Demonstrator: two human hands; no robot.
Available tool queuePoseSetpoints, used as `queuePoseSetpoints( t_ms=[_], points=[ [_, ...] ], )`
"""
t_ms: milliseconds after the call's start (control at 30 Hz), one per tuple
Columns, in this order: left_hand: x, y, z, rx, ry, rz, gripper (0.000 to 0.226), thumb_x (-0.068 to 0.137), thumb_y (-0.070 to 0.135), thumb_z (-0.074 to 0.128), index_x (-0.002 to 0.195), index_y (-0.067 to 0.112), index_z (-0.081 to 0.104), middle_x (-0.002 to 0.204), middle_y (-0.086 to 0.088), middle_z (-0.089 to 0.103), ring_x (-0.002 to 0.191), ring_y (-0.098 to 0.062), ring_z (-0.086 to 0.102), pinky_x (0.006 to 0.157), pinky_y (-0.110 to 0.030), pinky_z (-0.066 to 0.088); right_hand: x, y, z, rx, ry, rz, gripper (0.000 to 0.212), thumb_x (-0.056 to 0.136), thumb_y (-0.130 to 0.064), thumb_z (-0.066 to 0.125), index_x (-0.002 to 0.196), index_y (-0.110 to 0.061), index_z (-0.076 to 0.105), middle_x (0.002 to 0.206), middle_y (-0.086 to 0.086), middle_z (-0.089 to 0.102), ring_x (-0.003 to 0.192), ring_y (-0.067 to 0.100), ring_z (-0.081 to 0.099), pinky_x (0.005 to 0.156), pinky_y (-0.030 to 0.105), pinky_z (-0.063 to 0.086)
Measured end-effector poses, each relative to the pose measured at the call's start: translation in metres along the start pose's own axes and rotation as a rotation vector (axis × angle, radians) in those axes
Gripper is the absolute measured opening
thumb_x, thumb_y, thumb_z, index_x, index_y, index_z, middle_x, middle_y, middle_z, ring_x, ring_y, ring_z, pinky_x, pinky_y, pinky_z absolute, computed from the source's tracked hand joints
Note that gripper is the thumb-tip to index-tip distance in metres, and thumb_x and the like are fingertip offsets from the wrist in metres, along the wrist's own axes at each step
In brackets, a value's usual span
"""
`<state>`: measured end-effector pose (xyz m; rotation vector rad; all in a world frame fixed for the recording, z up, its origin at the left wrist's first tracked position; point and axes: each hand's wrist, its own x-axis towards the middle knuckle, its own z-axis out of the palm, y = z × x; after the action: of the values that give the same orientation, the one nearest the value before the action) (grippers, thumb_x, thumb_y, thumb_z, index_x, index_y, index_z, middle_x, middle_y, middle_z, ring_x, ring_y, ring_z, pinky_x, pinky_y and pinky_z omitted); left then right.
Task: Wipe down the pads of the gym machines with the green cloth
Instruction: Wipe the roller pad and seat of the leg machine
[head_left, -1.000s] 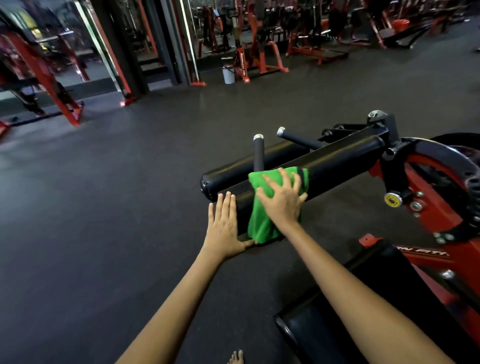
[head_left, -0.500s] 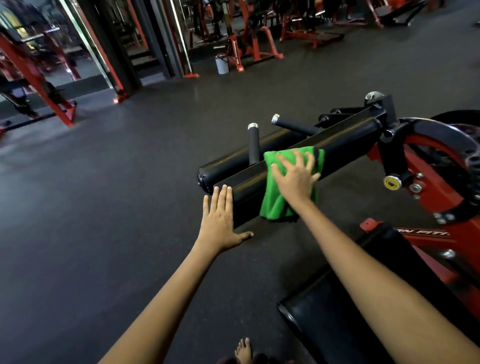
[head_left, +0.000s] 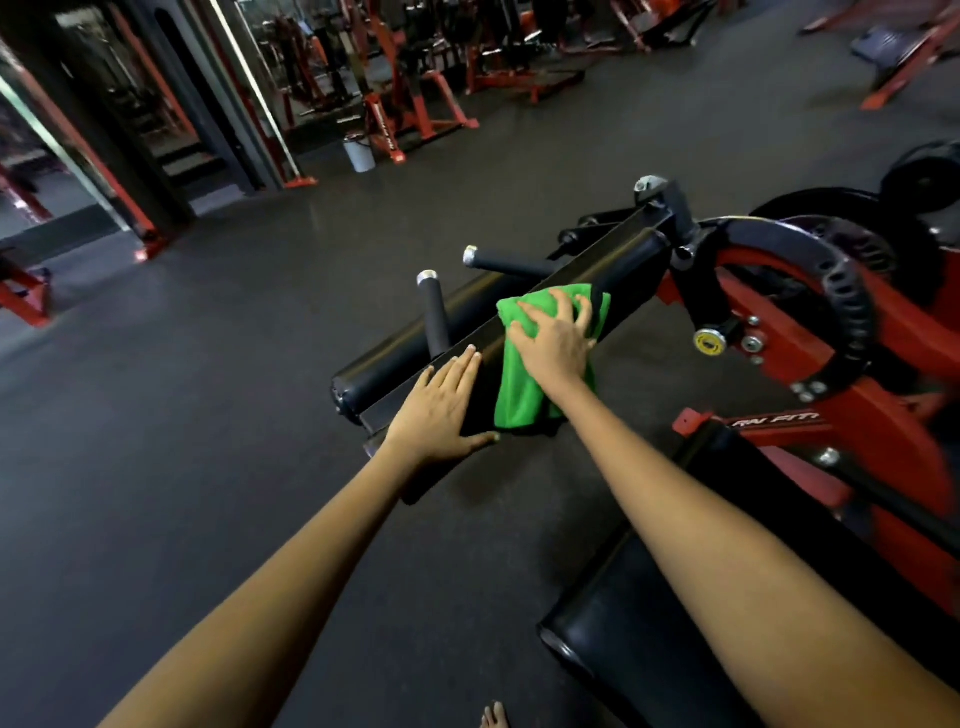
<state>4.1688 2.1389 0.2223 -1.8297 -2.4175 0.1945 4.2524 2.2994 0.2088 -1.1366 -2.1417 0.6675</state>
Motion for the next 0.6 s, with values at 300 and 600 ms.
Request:
queuePoseSetpoints(
  t_ms=[300,600],
  points=[
    [0.027,0.003,-0.011,-0.140,0.011,0.018,0.095,0.090,0.056,0.048,0.151,0.003,-0.002,0.160,-0.008,-0.006,0.147,-0.017,0.002,0.118,-0.043,0.006,-0.021,-0.016,0.022,0.040,0.053,0.072,0.041,0.086,-0.043,0.059,0.126,-0.036,0.060,0.153,-0.002,0.028,0.143,0.027,0.011,0.104,0.057,0.024],
    [0.063,0.009,-0.004,-0.104,0.005,0.117,0.106,0.081,0.071,0.049,0.153,0.011,-0.001,0.161,-0.001,-0.003,0.148,-0.019,-0.001,0.119,-0.043,0.006,0.073,0.038,-0.017,0.123,0.132,0.185,0.038,0.085,-0.033,0.060,0.122,-0.029,0.064,0.149,0.000,0.033,0.140,0.030,0.017,0.106,0.055,0.031]
  ],
)
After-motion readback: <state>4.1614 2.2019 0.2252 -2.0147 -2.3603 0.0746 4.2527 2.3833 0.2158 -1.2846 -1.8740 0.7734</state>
